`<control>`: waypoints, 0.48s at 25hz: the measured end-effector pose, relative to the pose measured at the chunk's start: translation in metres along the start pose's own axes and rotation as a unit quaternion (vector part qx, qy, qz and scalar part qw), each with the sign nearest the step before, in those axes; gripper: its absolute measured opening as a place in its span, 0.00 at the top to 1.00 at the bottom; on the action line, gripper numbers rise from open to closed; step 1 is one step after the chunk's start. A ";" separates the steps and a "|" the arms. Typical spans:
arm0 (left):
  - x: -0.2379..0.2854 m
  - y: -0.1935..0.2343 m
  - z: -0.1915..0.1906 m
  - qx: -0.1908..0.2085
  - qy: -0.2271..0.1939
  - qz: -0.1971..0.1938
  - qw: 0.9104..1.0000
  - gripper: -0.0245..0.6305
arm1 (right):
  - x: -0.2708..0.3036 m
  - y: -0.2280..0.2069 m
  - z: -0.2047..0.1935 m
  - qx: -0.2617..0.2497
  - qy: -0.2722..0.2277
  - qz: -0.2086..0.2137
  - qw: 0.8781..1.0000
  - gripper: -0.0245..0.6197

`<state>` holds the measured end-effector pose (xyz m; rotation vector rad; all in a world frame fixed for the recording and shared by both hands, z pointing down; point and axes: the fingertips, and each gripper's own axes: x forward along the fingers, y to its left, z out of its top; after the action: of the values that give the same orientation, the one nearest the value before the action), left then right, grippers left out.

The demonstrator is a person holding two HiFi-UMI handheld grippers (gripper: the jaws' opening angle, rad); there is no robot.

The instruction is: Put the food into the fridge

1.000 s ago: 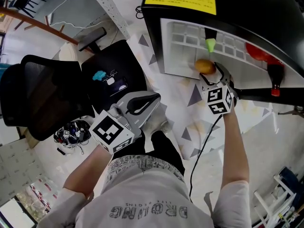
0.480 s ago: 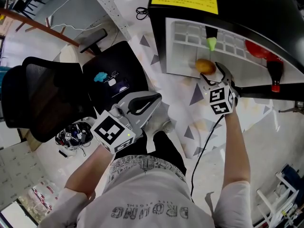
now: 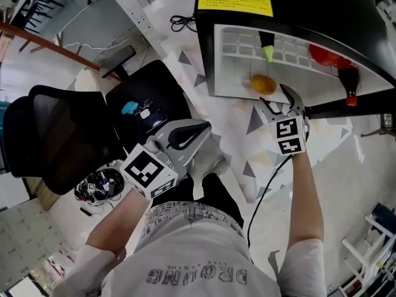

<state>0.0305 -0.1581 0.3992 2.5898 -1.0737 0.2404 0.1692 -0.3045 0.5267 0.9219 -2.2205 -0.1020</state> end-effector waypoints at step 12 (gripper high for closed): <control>-0.017 -0.008 0.017 0.016 -0.015 -0.047 0.999 0.95 | -0.073 0.017 0.030 0.135 -0.059 -0.026 0.989 0.57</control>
<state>0.0243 -0.1481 0.3766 2.6722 -0.9629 0.1995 0.1752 -0.2502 0.4666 1.1464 -2.3587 0.1253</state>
